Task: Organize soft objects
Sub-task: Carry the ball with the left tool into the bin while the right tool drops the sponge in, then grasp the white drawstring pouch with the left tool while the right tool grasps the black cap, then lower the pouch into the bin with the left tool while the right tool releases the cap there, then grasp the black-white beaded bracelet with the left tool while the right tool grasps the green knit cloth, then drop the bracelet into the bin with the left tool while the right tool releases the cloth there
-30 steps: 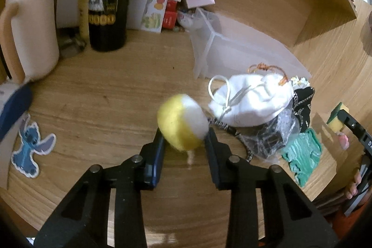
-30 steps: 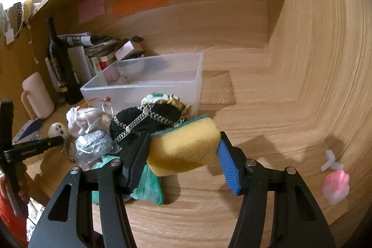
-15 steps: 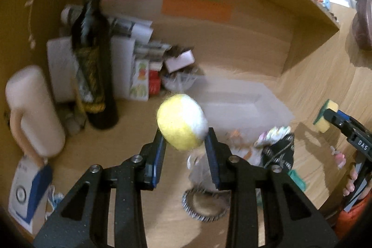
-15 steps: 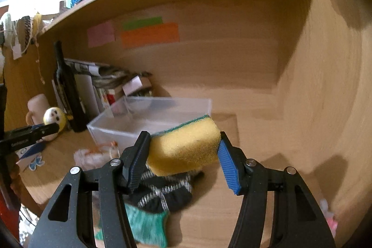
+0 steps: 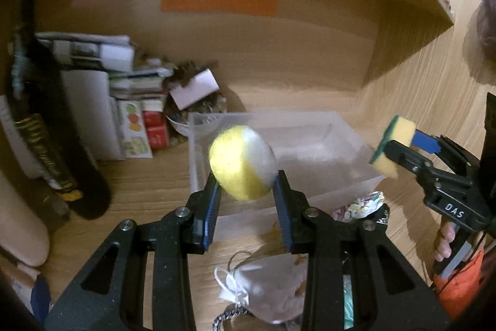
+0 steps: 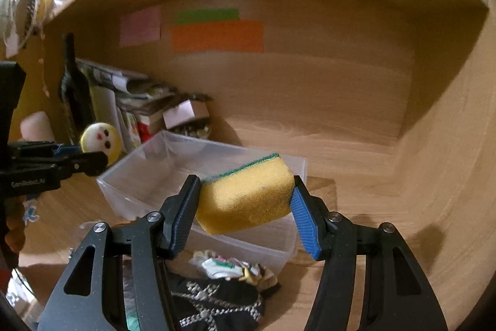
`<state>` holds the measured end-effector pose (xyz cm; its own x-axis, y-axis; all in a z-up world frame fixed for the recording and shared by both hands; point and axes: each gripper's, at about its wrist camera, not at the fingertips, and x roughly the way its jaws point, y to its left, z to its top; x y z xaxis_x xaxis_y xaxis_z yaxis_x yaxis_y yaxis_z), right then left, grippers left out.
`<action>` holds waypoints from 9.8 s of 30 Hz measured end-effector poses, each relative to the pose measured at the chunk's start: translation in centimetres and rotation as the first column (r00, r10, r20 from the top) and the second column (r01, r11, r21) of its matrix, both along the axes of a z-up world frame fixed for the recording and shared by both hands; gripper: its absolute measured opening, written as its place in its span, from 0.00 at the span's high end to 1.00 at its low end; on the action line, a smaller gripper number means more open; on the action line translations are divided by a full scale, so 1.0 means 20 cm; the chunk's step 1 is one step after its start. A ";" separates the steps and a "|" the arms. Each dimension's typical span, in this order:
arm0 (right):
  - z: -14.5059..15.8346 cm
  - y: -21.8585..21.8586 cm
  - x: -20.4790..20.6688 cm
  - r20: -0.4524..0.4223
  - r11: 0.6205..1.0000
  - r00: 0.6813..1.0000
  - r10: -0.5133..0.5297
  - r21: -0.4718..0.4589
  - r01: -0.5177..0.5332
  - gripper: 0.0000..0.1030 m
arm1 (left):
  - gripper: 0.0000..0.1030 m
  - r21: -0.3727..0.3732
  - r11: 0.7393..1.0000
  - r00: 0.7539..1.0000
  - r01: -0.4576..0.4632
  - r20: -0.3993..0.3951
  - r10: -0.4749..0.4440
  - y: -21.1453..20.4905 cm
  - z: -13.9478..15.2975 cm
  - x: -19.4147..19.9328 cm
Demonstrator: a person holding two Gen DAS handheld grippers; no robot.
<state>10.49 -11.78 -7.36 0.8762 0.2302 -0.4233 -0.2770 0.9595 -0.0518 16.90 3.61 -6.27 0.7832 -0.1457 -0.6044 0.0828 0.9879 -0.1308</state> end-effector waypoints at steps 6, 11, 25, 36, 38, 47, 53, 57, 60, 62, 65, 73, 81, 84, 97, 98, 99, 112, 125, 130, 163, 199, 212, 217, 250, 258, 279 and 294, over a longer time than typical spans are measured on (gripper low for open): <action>-0.07 -0.04 0.16 -0.124 0.998 0.992 0.013 0.056 -0.006 0.47 | 0.67 -0.001 0.999 0.995 0.037 -0.094 -0.037 -0.01 -0.10 0.13; -0.13 -0.04 0.25 -0.208 0.998 0.978 0.014 0.061 -0.001 0.47 | 0.67 0.011 0.999 0.990 0.050 -0.130 -0.049 -0.03 -0.15 0.18; -0.19 0.05 0.31 -0.291 1.000 0.957 0.016 0.001 -0.017 0.36 | 0.49 0.019 0.999 0.989 0.038 -0.144 -0.035 -0.02 -0.18 0.24; -0.02 0.06 0.14 -0.170 1.000 0.985 0.026 -0.014 -0.028 0.19 | 0.34 0.022 1.000 1.000 0.018 -0.013 -0.017 -0.02 0.01 0.06; 0.01 0.06 0.09 -0.153 0.999 0.987 0.037 -0.004 -0.038 0.18 | 0.33 0.016 1.000 1.000 0.017 0.004 -0.017 -0.03 0.05 0.01; 0.07 -0.01 -0.16 -0.078 0.999 0.996 0.037 0.037 -0.034 0.02 | 0.13 0.018 1.000 0.998 0.009 0.065 -0.011 -0.05 0.09 -0.22; -0.04 -0.04 -0.23 -0.130 0.999 0.991 0.019 0.046 -0.013 0.01 | 0.11 0.007 1.000 1.000 0.019 0.021 -0.019 -0.08 -0.01 -0.29; -0.18 -0.05 -0.22 -0.204 0.999 0.979 0.011 0.041 -0.003 0.01 | 0.11 -0.020 0.999 0.998 0.029 -0.056 -0.030 -0.10 -0.13 -0.29; -0.28 -0.04 -0.19 -0.266 0.999 0.964 0.004 0.036 0.006 0.01 | 0.11 -0.032 0.999 0.994 0.035 -0.102 -0.038 -0.12 -0.22 -0.28; -0.35 -0.05 -0.15 -0.311 0.999 0.950 -0.001 0.041 0.014 0.02 | 0.11 -0.033 0.999 0.992 0.036 -0.119 -0.039 -0.13 -0.26 -0.28; -0.40 -0.08 -0.12 -0.358 0.997 0.934 0.007 0.068 0.018 0.14 | 0.13 -0.046 0.998 0.991 0.041 -0.125 -0.046 -0.15 -0.30 -0.28; -0.45 -0.07 -0.08 -0.410 0.998 0.912 0.020 0.063 0.006 0.69 | 0.40 -0.061 0.997 0.990 0.051 -0.126 -0.059 -0.16 -0.34 -0.24; -0.38 -0.12 -0.14 -0.351 0.996 0.936 0.021 0.086 0.011 0.88 | 0.69 -0.059 0.997 0.991 0.058 -0.117 -0.064 -0.14 -0.33 -0.24; -0.32 -0.13 -0.18 -0.308 0.996 0.951 0.016 0.085 0.011 0.89 | 0.73 -0.053 0.997 0.994 0.052 -0.092 -0.057 -0.14 -0.30 -0.27; -0.03 -0.16 -0.31 -0.125 0.991 0.992 0.004 0.133 0.013 0.90 | 0.76 -0.044 0.998 0.998 0.050 0.049 -0.048 -0.13 -0.05 -0.36; -0.01 -0.16 -0.31 -0.113 0.991 0.994 0.004 0.136 0.011 0.90 | 0.76 -0.043 0.998 0.997 0.047 0.057 -0.045 -0.13 -0.03 -0.36; 0.00 -0.16 -0.32 -0.103 0.990 0.995 0.006 0.138 0.009 0.90 | 0.76 -0.043 0.998 0.997 0.044 0.065 -0.042 -0.13 -0.02 -0.36; 0.18 -0.18 -0.28 0.024 0.979 1.000 0.014 0.204 -0.019 0.90 | 0.76 -0.068 0.997 0.989 0.035 0.147 -0.025 -0.09 0.17 -0.25; 0.22 -0.12 -0.06 0.043 0.986 0.999 0.029 0.161 -0.036 0.90 | 0.75 -0.057 0.998 0.995 0.027 0.094 -0.021 -0.08 0.13 0.01; 0.13 -0.07 0.07 -0.030 0.990 0.998 0.055 0.131 -0.051 0.90 | 0.75 -0.045 0.998 0.999 0.047 0.012 -0.047 -0.10 0.01 0.15; -0.10 -0.01 0.21 -0.201 1.000 0.979 0.030 0.003 -0.030 0.41 | 0.40 0.016 0.996 0.993 0.092 -0.080 -0.091 -0.21 -0.12 0.21; -0.30 0.05 -0.40 -0.265 0.996 0.962 0.061 0.073 -0.044 0.04 | 0.06 -0.002 0.999 0.985 -0.035 -0.168 0.034 0.03 -0.33 -0.49; -0.51 0.12 -0.41 -0.380 0.997 0.922 0.071 0.039 -0.061 0.12 | 0.07 0.008 0.999 0.970 -0.036 -0.238 0.037 0.02 -0.50 -0.48; -0.51 0.12 -0.44 -0.364 0.996 0.927 0.089 0.018 -0.088 0.39 | 0.30 0.051 0.999 0.978 -0.009 -0.209 0.020 -0.02 -0.50 -0.49; -0.01 -0.03 -0.37 -0.069 0.996 0.997 0.046 0.084 -0.040 0.75 | 0.89 0.002 1.000 0.998 0.006 0.063 -0.006 0.03 -0.01 -0.44; 0.07 -0.03 -0.21 -0.015 0.997 0.999 0.037 0.068 -0.036 0.75 | 0.89 0.013 1.000 0.991 0.013 0.134 -0.014 -0.02 0.11 -0.30; -0.05 0.01 0.30 -0.159 0.996 0.985 0.067 0.070 -0.056 0.75 | 0.89 -0.012 0.999 0.999 0.046 -0.027 -0.046 -0.06 -0.06 0.21; -0.22 0.10 0.37 -0.257 0.998 0.965 0.051 -0.025 -0.059 0.59 | 0.82 0.041 0.996 0.992 0.082 -0.103 -0.077 -0.13 -0.18 0.27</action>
